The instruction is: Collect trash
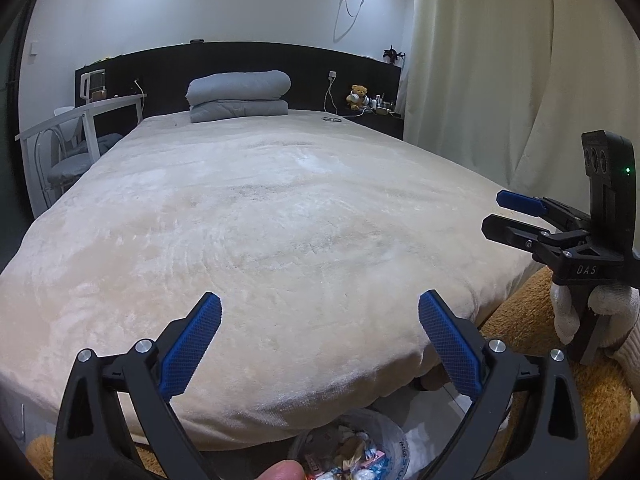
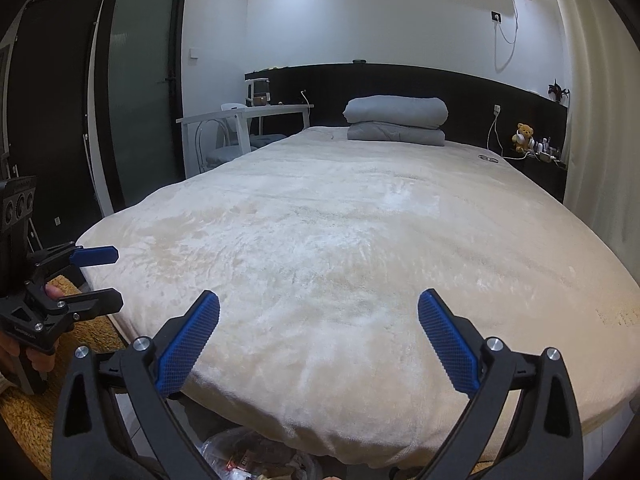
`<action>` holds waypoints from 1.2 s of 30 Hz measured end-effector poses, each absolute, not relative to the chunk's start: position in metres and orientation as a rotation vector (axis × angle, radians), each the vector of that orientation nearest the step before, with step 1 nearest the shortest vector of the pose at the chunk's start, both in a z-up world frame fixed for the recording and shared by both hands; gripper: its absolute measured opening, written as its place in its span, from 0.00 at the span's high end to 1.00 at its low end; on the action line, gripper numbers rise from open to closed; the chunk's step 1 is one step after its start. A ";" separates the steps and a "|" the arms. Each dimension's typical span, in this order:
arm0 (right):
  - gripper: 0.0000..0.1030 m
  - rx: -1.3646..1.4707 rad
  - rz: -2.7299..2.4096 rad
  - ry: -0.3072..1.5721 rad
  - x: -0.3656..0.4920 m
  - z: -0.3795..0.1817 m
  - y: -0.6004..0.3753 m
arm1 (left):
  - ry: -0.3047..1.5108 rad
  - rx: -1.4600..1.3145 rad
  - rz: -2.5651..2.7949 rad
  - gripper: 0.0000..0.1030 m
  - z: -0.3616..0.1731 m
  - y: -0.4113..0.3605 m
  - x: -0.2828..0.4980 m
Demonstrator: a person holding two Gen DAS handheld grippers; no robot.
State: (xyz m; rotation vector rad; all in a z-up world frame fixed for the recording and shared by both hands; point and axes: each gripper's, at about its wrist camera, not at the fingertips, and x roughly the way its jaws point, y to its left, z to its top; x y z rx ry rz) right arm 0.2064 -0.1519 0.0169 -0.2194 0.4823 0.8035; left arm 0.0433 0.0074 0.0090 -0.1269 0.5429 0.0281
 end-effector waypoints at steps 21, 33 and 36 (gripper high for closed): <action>0.05 -0.240 0.797 0.472 0.204 0.016 -0.149 | 0.513 -0.143 0.054 0.06 0.011 0.011 0.041; 0.05 -0.242 0.795 0.472 0.204 0.015 -0.149 | 0.509 -0.150 0.059 0.06 0.011 0.013 0.040; 0.05 -0.242 0.795 0.472 0.204 0.015 -0.149 | 0.509 -0.150 0.059 0.06 0.011 0.013 0.040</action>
